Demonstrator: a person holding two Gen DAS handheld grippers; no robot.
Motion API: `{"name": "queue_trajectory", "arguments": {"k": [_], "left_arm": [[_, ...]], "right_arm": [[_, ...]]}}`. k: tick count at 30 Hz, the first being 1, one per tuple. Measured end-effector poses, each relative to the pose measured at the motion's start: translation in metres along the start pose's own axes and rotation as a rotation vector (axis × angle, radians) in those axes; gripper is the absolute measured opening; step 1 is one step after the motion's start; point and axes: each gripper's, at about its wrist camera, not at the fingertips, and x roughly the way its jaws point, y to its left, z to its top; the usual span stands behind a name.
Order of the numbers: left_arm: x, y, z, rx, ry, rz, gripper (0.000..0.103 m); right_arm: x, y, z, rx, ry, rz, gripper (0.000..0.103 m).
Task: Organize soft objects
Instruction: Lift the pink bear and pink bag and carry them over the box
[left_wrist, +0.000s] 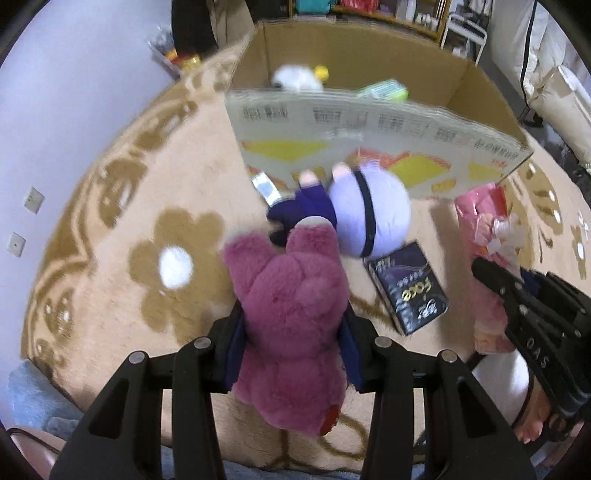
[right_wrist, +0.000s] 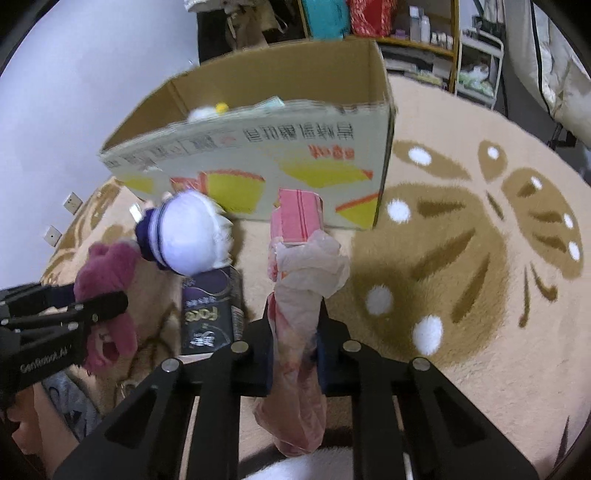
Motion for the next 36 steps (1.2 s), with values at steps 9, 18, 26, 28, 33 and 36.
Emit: {"name": "queue_trajectory", "arguments": {"k": [9,18,26,28,33,36], "left_arm": [[-0.046,-0.003,0.014,0.008,-0.175,0.035,0.043],[-0.098,0.005,0.044,-0.023,-0.346,0.024,0.043],[-0.108,0.003,0.076,0.012,-0.414,0.059,0.043],[-0.107,0.002,0.082,0.024,-0.42,0.07,0.043],[-0.102,-0.003,0.1,0.047,-0.44,0.076,0.043],[-0.094,-0.007,0.109,0.062,-0.446,0.083,0.043]], "right_arm": [[-0.041,0.01,0.005,-0.016,-0.118,0.023,0.018],[-0.075,0.011,0.021,-0.014,-0.233,0.057,0.018],[-0.095,0.007,0.046,-0.023,-0.297,0.062,0.018],[-0.095,0.006,0.055,-0.032,-0.306,0.054,0.018],[-0.086,-0.001,0.071,-0.035,-0.314,0.045,0.018],[-0.079,-0.004,0.079,-0.034,-0.305,0.043,0.018]]}}
